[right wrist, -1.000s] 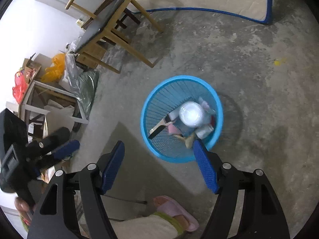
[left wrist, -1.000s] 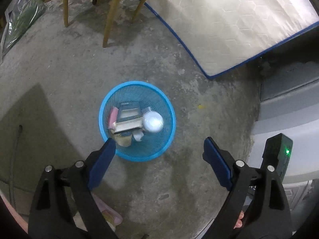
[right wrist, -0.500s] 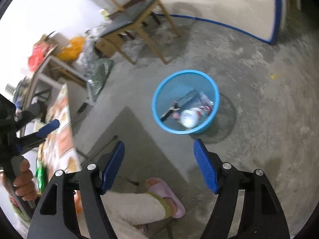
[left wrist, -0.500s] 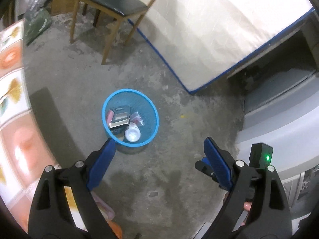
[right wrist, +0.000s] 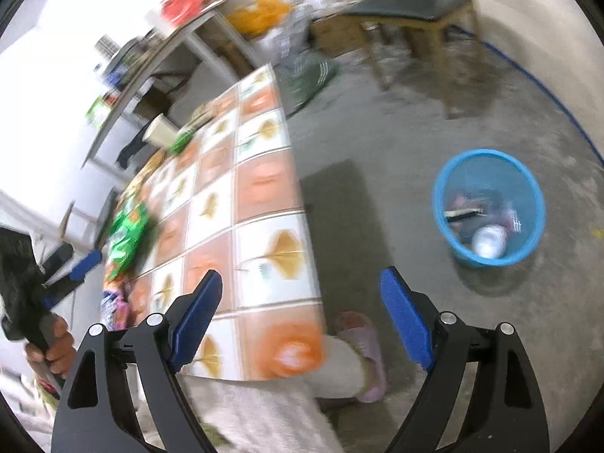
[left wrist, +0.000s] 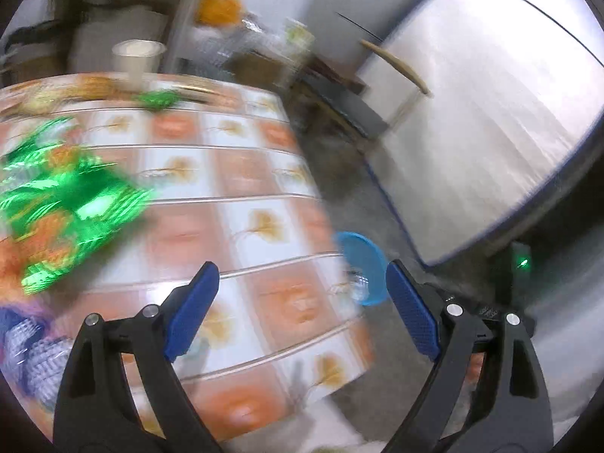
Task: Collect trash
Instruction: 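Move both tools back over the table toward the snack bags, then grasp the orange-blue snack bag with the left tool while the right tool grasps the green bag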
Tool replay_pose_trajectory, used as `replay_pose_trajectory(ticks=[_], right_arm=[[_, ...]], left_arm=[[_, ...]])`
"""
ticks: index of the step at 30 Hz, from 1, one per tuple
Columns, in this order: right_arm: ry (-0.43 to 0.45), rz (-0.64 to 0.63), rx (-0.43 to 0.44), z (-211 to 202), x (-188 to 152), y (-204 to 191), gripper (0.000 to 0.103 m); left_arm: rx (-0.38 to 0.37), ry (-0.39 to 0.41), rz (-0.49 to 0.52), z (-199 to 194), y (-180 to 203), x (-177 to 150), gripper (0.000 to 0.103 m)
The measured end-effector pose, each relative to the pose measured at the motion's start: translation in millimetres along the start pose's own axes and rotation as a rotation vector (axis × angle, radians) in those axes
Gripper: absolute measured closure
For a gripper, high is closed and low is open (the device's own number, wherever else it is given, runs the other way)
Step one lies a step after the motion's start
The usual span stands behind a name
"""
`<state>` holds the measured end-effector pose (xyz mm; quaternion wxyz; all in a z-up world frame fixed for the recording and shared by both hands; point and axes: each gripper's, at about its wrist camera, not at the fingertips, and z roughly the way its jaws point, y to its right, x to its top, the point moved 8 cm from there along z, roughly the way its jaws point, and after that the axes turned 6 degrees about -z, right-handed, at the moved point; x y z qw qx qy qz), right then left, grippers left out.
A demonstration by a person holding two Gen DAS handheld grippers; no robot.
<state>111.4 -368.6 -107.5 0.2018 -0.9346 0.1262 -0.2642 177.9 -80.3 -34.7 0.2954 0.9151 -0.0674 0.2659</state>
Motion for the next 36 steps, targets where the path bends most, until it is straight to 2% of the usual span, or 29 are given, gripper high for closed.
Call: replay_pose_trajectory(ticks=[5, 10, 15, 18, 21, 25, 28, 34, 36], right_arm=[[-0.087, -0.061, 0.121, 35, 4, -60, 0.020], [-0.160, -0.109, 0.230, 65, 2, -122, 0.020], [-0.188, -0.190, 0.279, 86, 11, -180, 0.020], [-0.169, -0.211, 0.357, 99, 33, -217, 0.020], [-0.155, -0.229, 0.417, 112, 58, -247, 0.020], [-0.177, -0.339, 0.390, 149, 90, -296, 0.020], [-0.218, -0.404, 0.356, 180, 101, -323, 0.020], [-0.269, -0.565, 0.153, 249, 107, -347, 0.020], [-0.288, -0.582, 0.111, 268, 108, -344, 0.026]], left_arm=[[0.162, 0.112, -0.159, -66, -98, -14, 0.017], [0.281, 0.176, -0.312, -110, -175, -29, 0.017], [0.294, 0.160, -0.447, -113, -224, -37, 0.017], [0.306, 0.136, -0.501, -107, -243, -42, 0.017], [0.286, 0.124, -0.526, -100, -250, -45, 0.017], [0.299, 0.091, -0.533, -93, -259, -51, 0.017], [0.272, 0.081, -0.543, -93, -261, -54, 0.017], [0.277, 0.054, -0.525, -87, -263, -54, 0.017], [0.297, 0.046, -0.501, -84, -263, -52, 0.017]])
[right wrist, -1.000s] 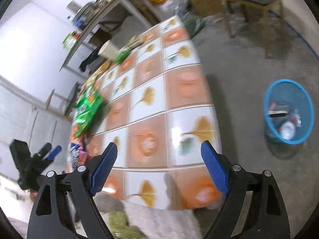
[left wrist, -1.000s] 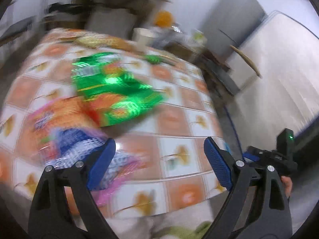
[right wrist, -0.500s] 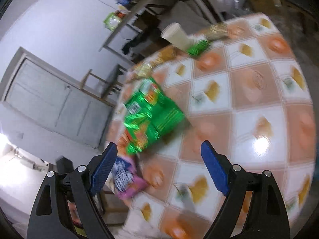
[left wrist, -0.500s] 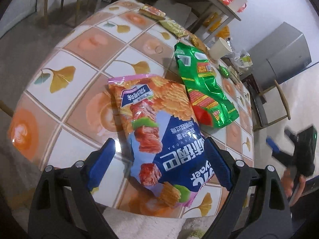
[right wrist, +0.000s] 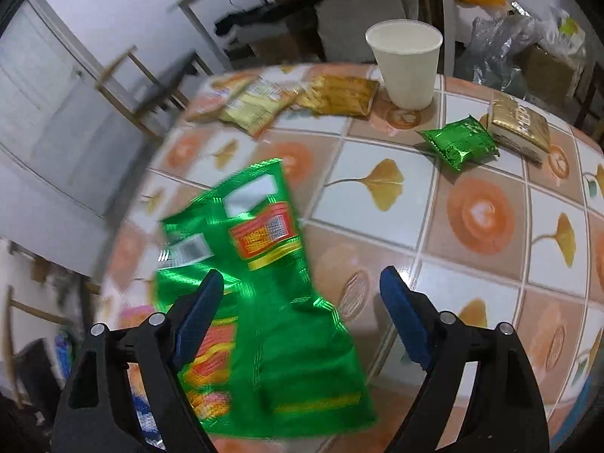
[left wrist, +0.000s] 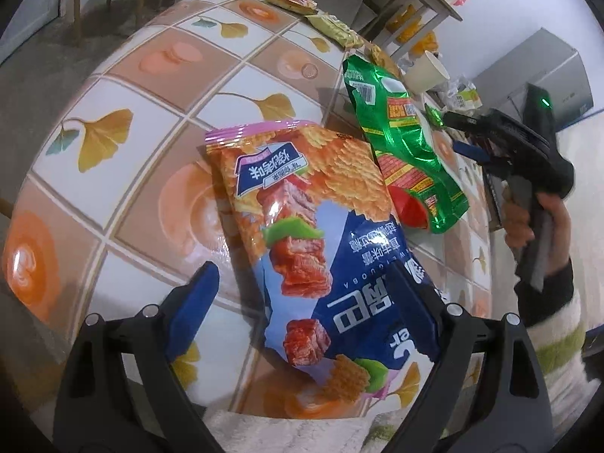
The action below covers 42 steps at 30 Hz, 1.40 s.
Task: Collect trash
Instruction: 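Grasp the orange-blue snack bag with the left tool while the right tool grasps the green bag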
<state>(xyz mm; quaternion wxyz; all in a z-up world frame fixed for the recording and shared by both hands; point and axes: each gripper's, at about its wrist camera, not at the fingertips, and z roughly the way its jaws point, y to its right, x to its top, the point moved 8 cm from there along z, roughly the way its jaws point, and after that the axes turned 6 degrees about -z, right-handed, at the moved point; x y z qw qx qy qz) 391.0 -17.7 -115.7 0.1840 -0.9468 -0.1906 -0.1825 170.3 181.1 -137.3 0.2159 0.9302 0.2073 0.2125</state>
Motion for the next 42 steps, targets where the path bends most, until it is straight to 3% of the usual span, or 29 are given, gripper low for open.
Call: replay_pose_trajectory(ticks=[5, 7, 8, 11, 18, 20, 23, 31, 42], right_arm=[[-0.100, 0.002, 0.013, 33, -18, 3, 0.042], [-0.091, -0.046, -0.019, 32, -26, -1, 0.047], [-0.088, -0.056, -0.028, 31, -28, -3, 0.055], [-0.099, -0.069, -0.040, 26, -40, -8, 0.069], [-0.072, -0.023, -0.018, 8, -72, -4, 0.088], [-0.066, 0.006, -0.005, 3, -80, -1, 0.090], [-0.055, 0.046, 0.006, -4, -93, 4, 0.091], [-0.008, 0.189, 0.040, -30, -125, 26, 0.096], [0.101, 0.382, 0.100, -71, -162, 62, 0.098]], left_arm=[[0.003, 0.004, 0.024, 4, 4, 4, 0.017], [-0.006, 0.007, 0.026, 4, 4, 4, 0.022], [-0.012, 0.008, 0.024, 5, 5, 5, 0.024], [-0.070, 0.004, -0.013, 7, 7, 8, 0.028], [-0.216, -0.012, -0.122, 9, 8, 8, 0.041], [-0.245, -0.017, -0.142, 10, 9, 8, 0.043], [-0.222, -0.019, -0.149, 15, 11, 6, 0.050], [-0.226, -0.038, -0.130, 27, 20, 2, 0.086], [-0.323, -0.048, -0.061, 27, 53, -2, 0.099]])
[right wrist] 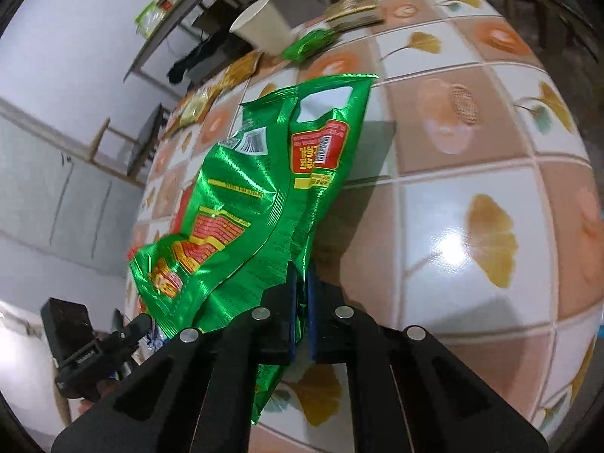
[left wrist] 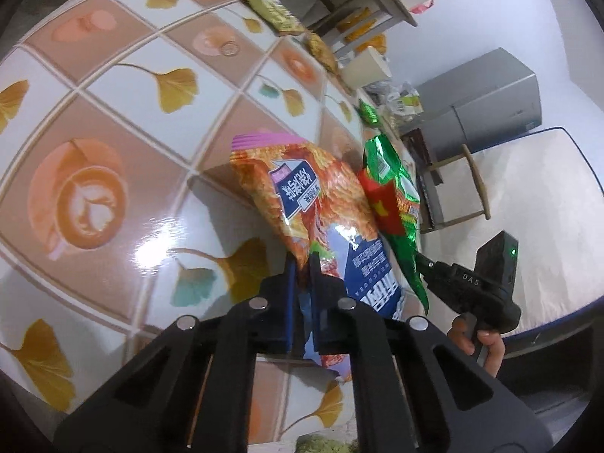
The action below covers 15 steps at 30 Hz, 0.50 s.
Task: Collect trash
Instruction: 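Grasp the orange-blue snack bag with the left tool while the right tool grasps the green bag, then carry both snack bags over the blue wastebasket and open both tools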
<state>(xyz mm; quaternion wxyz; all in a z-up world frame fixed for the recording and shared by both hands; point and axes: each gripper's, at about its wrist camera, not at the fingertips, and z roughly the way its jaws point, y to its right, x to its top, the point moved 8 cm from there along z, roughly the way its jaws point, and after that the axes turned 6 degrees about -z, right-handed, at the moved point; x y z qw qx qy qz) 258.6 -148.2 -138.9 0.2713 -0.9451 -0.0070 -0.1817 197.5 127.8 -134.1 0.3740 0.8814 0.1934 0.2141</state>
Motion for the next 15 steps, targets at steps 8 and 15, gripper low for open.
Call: replay_pose_trajectory(ticks=[8, 15], right_arm=[[0.086, 0.086, -0.008, -44, -4, 37, 0.098], [0.137, 0.137, -0.002, -71, -8, 59, 0.098]], left_arm=[[-0.057, 0.024, 0.028, -3, 18, 1, 0.100], [-0.121, 0.042, 0.023, -11, 29, 4, 0.100]])
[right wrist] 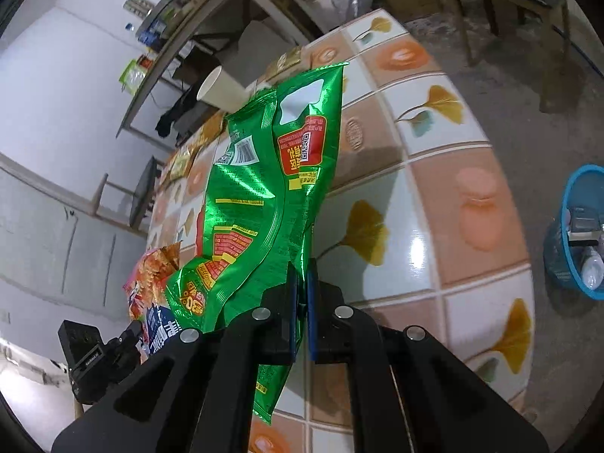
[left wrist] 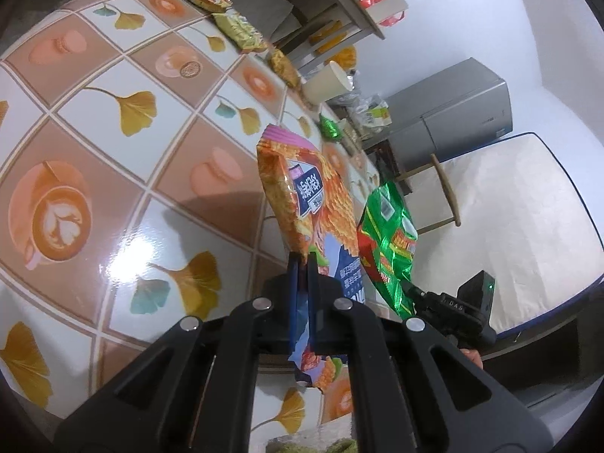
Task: Collect trash
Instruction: 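Carry both snack bags over the blue wastebasket and open both tools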
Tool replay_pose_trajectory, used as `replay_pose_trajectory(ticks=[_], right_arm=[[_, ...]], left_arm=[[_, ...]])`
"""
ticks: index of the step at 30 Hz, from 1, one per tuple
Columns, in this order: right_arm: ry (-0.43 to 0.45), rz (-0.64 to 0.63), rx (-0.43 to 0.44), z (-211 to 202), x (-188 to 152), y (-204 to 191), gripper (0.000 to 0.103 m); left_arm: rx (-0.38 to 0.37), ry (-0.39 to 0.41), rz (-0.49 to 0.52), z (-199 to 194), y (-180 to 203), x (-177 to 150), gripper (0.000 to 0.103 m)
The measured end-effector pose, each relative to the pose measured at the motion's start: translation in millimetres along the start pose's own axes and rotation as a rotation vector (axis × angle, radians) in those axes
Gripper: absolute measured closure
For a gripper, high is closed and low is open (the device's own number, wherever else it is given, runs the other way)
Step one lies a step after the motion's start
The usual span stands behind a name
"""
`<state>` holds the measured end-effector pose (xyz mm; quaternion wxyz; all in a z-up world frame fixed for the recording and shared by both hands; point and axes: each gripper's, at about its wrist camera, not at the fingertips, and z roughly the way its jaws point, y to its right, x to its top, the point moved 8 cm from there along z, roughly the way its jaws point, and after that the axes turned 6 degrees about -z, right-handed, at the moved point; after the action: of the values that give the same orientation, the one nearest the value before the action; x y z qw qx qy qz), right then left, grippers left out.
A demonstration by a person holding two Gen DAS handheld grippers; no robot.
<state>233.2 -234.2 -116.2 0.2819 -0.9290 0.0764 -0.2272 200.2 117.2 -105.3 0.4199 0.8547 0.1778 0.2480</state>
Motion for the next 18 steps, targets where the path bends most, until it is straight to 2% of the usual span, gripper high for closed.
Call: replay_pose_trajectory(ticks=[8, 18], right_arm=[[0.071, 0.018, 0.016, -33, 3, 9, 0.098], [0.183, 0.057, 0.010, -88, -5, 30, 0.098]], left_arm=[[-0.051, 0.010, 0.034, -7, 26, 3, 0.100], [-0.129, -0.020, 0.141, 2, 86, -8, 0.100]])
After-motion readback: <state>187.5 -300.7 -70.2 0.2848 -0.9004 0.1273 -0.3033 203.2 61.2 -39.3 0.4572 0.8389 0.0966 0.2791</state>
